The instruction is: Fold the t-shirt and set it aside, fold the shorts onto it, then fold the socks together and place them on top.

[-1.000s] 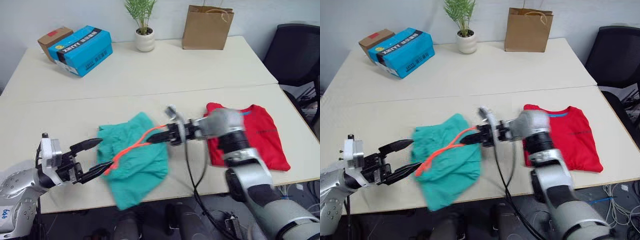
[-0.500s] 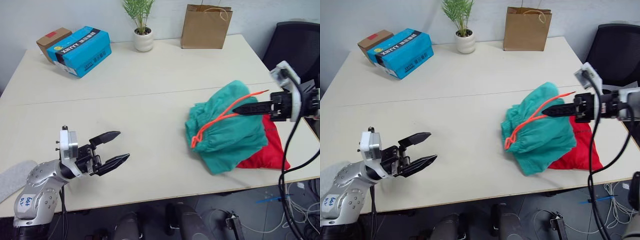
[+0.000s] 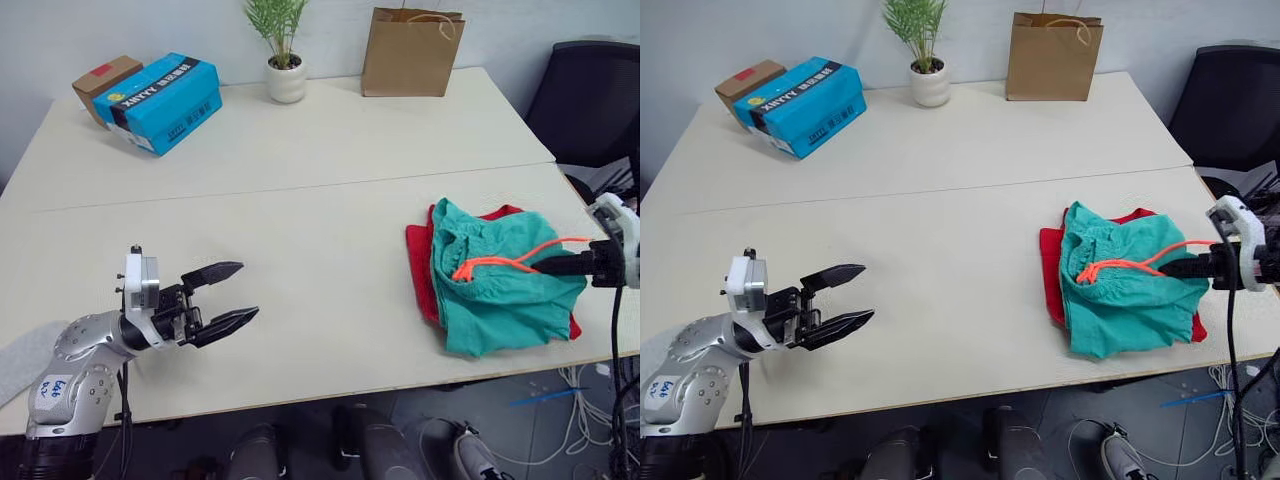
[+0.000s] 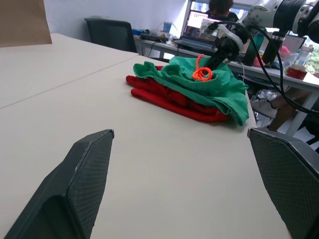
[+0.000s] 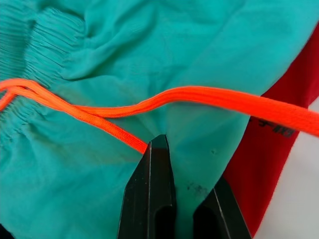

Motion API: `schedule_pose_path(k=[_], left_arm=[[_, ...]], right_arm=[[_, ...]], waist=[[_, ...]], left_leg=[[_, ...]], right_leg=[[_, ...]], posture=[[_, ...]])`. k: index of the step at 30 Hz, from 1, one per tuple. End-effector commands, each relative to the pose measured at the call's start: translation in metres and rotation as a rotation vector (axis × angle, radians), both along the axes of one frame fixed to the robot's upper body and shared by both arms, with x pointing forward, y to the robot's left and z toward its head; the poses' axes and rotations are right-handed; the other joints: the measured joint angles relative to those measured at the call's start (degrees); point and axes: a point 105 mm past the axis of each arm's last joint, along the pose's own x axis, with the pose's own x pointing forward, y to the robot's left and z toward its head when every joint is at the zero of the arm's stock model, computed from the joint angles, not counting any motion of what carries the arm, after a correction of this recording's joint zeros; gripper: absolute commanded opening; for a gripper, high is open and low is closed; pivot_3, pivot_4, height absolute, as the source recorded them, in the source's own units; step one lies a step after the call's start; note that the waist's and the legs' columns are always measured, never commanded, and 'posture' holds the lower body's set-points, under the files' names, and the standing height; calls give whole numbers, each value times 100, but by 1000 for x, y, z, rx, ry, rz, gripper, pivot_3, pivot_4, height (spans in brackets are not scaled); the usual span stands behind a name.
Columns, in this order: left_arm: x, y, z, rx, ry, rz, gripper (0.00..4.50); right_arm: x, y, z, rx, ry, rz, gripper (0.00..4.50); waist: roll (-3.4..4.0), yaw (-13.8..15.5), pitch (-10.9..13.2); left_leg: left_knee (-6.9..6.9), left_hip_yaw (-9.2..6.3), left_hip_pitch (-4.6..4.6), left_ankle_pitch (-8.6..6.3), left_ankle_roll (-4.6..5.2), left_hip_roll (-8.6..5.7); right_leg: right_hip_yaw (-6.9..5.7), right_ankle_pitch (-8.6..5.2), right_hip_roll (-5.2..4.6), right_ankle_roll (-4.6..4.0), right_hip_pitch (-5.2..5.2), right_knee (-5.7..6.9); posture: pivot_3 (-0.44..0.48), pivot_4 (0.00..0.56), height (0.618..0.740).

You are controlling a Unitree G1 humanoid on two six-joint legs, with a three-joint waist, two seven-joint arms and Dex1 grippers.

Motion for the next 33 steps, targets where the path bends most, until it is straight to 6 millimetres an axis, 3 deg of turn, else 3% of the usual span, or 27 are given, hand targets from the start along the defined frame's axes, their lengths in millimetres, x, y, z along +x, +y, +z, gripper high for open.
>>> schedule_pose_path(k=[1, 3, 7, 11, 14, 16, 18, 21, 24, 27, 33], left_arm=[[-4, 1, 9, 9, -35, -13, 4500], [-5, 0, 9, 10, -33, -17, 4500], [-6, 0, 7, 14, -22, -20, 4500], [-5, 5, 3, 27, -21, 5, 4500], [-4, 18, -2, 2, 7, 63, 4500], [2, 29, -12, 43, -3, 133, 4500], [7, 35, -12, 53, -24, 185, 4500], [6, 45, -10, 91, -64, 223, 4500], [4, 59, 0, 96, -111, 307, 4500], [-11, 73, -1, 125, -94, 370, 4500], [-52, 120, -5, 144, -65, 661, 4500]], right_arm=[[16, -3, 7, -34, -162, -7, 263], [20, -4, 11, -52, -228, 10, 725], [12, -14, 15, -157, -266, 69, 2114], [5, -29, 36, -268, -397, 96, 3582], [-8, -29, 54, -223, -543, 125, 4449], [-28, -21, 67, -267, -725, 240, 4449], [-36, -11, 70, -332, -797, 304, 4449], [-30, 21, 72, -347, -868, 420, 4449], [-21, 70, 77, -245, -989, 506, 4449], [-21, 112, 65, -153, -1029, 593, 4449], [-25, 162, 28, 22, -1005, 706, 4449]], waist=[[0, 1, 0], [1, 9, 1], [4, 29, 2], [4, 63, 2], [4, 78, 2], [4, 96, 2], [5, 127, 2], [3, 51, 2], [-14, -12, 4], [-15, -17, 3], [-16, 28, 4]], left_leg=[[2, 2, 1, 1, -2, 0], [1, 6, 3, 3, -5, -1], [0, 9, 3, 2, -4, -2], [3, 14, 4, 0, 0, -3], [4, 19, 11, -1, 1, -3], [-3, 22, 17, -1, 0, -2], [-5, 22, 24, -3, -3, 0], [0, 36, 31, -9, 3, 3], [-1, 41, 37, -12, 19, 5], [-10, 37, 40, -5, -2, 11], [-3, 40, 28, -29, 4, 18]], right_leg=[[3, 0, 1, 0, 1, 2], [11, 1, 1, 1, 0, 4], [18, 2, 2, 3, 0, 3], [24, 2, 1, 6, 0, 3], [30, 3, 4, 8, 1, 3], [35, 3, 7, 8, 3, 2], [38, 1, 15, 11, 7, 0], [56, 8, 16, 18, 6, 0], [70, 15, 20, 22, 9, 0], [77, 19, 29, 15, 4, 9], [83, -1, 31, 17, -3, 1]], posture=[[0, 150, 740], [0, 150, 740], [0, 150, 740], [0, 150, 740], [0, 150, 740], [0, 150, 740], [0, 150, 740], [0, 150, 740], [0, 150, 740], [0, 150, 740], [0, 150, 740]])
